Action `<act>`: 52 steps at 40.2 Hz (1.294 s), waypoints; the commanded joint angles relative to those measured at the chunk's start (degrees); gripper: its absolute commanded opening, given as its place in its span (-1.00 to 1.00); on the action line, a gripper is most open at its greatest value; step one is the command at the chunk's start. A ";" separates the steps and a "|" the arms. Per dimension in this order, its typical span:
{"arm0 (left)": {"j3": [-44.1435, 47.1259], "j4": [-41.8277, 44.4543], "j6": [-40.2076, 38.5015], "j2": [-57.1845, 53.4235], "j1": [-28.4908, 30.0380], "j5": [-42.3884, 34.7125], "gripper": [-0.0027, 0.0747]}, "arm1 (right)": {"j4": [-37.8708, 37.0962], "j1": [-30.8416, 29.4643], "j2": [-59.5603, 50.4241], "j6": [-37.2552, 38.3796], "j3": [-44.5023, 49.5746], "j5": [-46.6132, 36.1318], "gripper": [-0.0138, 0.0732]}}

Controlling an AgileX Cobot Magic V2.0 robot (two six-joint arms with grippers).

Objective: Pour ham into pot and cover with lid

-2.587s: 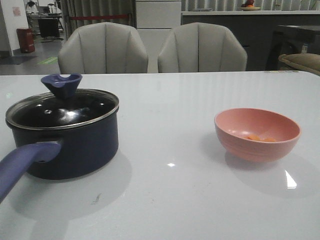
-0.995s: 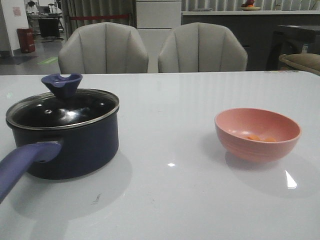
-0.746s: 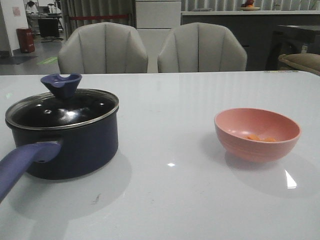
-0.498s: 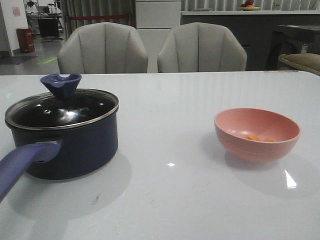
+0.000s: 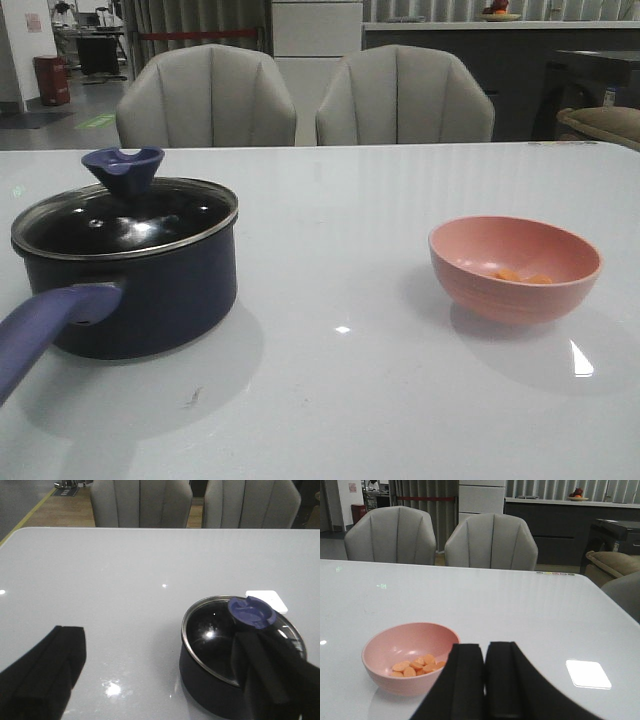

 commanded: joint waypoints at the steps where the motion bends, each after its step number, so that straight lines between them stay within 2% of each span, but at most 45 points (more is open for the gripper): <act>1: -2.18 -2.09 -0.16 0.70 -0.35 -3.26 0.71 | -0.66 -0.22 -1.19 -0.22 -0.26 -4.93 -0.34; 8: -8.40 -1.84 -0.16 5.94 -0.38 8.90 0.71 | -0.66 -0.22 -1.19 -0.22 -0.26 -4.93 -0.34; 25: -27.88 -5.33 -0.16 30.04 -0.38 26.26 0.71 | -0.66 -0.22 -1.19 -0.22 -0.26 -4.93 -0.34; 37: -40.40 -7.39 -0.16 45.74 -1.50 31.81 0.71 | -0.66 -0.22 -1.19 -0.22 -0.26 -4.93 -0.34; 46: -47.50 -6.37 -2.52 53.86 -7.81 32.08 0.71 | -0.66 -0.22 -1.19 -0.22 -0.26 -4.93 -0.34; 52: -51.84 -0.13 -8.85 58.43 -12.57 32.33 0.71 | -0.66 -0.22 -1.19 -0.22 -0.26 -4.93 -0.34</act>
